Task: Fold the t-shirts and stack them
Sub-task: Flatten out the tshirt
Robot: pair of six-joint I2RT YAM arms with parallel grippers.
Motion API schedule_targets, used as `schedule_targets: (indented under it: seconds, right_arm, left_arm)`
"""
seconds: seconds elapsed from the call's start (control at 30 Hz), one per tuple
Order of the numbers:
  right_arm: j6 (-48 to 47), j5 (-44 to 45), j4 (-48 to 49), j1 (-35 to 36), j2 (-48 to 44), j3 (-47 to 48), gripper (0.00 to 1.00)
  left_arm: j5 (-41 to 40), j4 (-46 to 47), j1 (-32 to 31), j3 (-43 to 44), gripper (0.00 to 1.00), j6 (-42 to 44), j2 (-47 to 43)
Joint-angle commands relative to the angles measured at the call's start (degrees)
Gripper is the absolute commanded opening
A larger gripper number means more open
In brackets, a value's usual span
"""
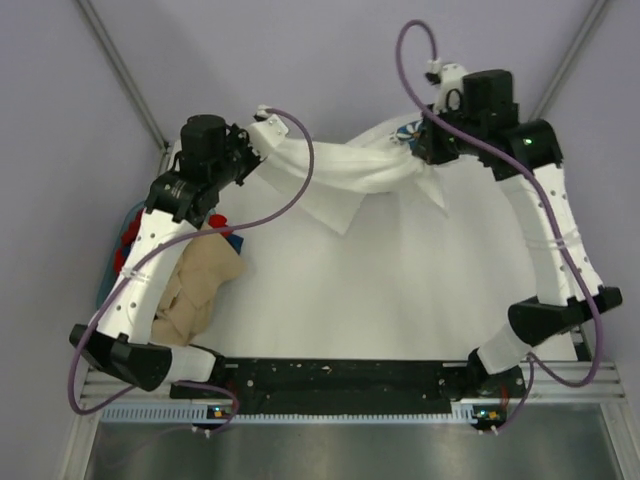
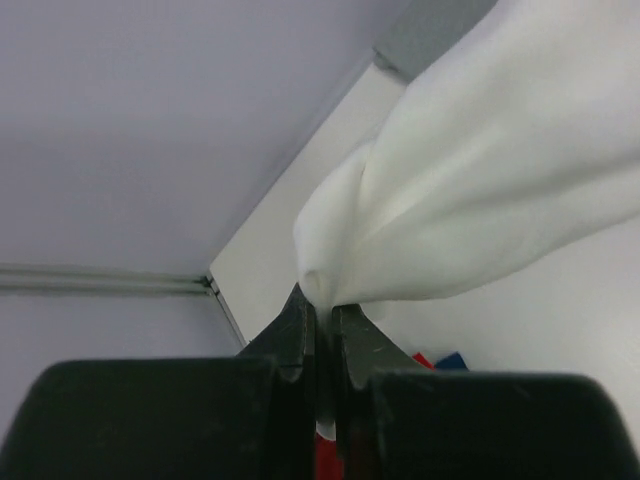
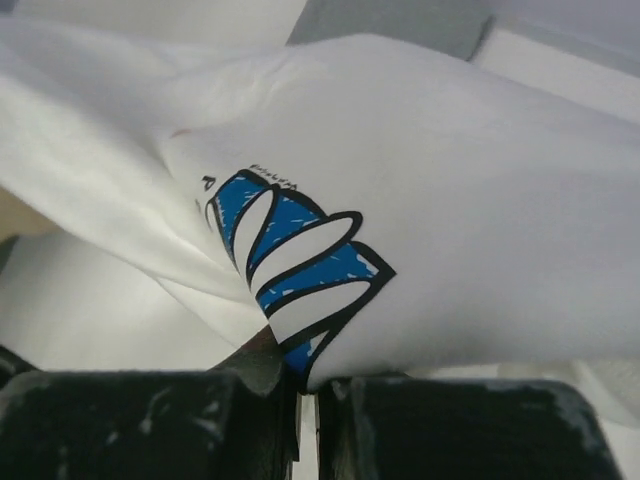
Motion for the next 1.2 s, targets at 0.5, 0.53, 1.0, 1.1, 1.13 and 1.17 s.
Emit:
schedule_targets:
  seconds: [0.5,0.53,1.0,1.1,1.13,1.17]
  right_arm:
    - [-6.4,2.6,2.7,16.7,14.6,-15.6,0.56]
    - [-6.7,1.9,8.8,17.2,10.7,-21.8,0.54]
    - [6.0,4.1,36.6,32.7,-2.1,-65.3,0.48]
    - [8.1,12.4,36.7,32.6,2.9,-63.4,0.51]
    - [8.6,14.2,36.8,32.6,4.0,-62.6,0.52]
    - [8.3,15.2,36.9,32.3,4.9,-61.8,0.53]
  left_arm:
    - [-0.5,6.6,7.7,-24.7,0.00,-4.0,-2.1]
    - [-0.5,6.8,7.7,-25.2,0.00,-4.1,-2.4]
    - [-0.3,6.5,8.4,-26.6,0.00,-5.6,-3.7]
    - [0.4,6.2,8.4,-26.4,0.00,-6.0,-4.0]
    - [0.7,6.0,8.4,-26.4,0.00,-6.0,-4.1]
    - [1.0,5.9,8.4,-26.4,0.00,-6.0,-4.2]
